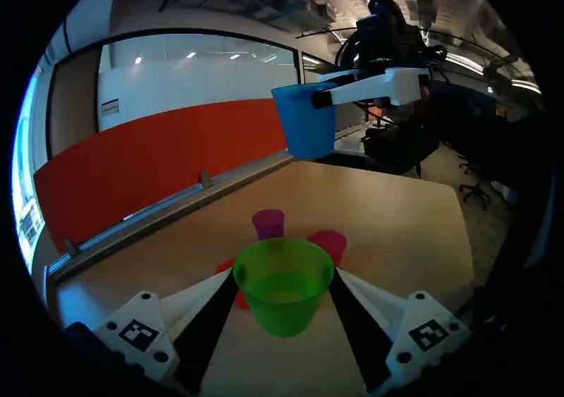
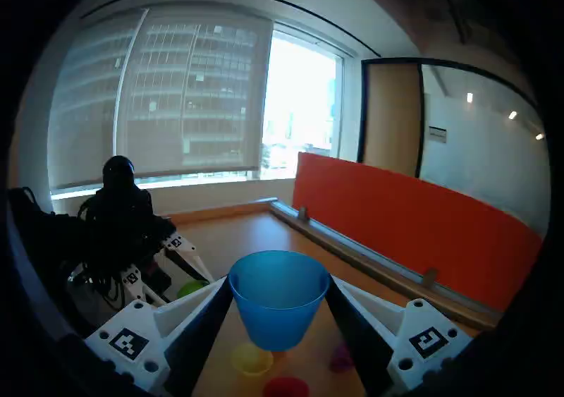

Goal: Pour water

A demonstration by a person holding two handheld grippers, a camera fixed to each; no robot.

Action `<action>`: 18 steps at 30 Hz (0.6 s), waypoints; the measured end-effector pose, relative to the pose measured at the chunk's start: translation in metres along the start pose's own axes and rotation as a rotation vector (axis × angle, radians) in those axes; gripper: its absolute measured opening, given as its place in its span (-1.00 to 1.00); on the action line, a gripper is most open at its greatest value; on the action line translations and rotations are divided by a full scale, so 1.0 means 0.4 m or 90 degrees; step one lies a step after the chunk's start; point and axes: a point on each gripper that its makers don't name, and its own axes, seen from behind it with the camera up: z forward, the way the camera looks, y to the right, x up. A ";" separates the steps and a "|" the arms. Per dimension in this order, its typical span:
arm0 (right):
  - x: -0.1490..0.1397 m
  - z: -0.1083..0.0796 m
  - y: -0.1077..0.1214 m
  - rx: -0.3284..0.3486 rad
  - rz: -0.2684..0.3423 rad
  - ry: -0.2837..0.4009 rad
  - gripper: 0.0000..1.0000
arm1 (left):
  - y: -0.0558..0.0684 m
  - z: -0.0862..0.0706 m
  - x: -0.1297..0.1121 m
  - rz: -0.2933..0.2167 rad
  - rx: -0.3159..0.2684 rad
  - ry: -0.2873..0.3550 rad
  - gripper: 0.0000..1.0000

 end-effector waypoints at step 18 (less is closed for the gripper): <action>-0.151 -0.033 -0.008 0.012 0.002 -0.064 0.87 | 0.011 0.026 -0.079 0.007 -0.014 -0.071 0.74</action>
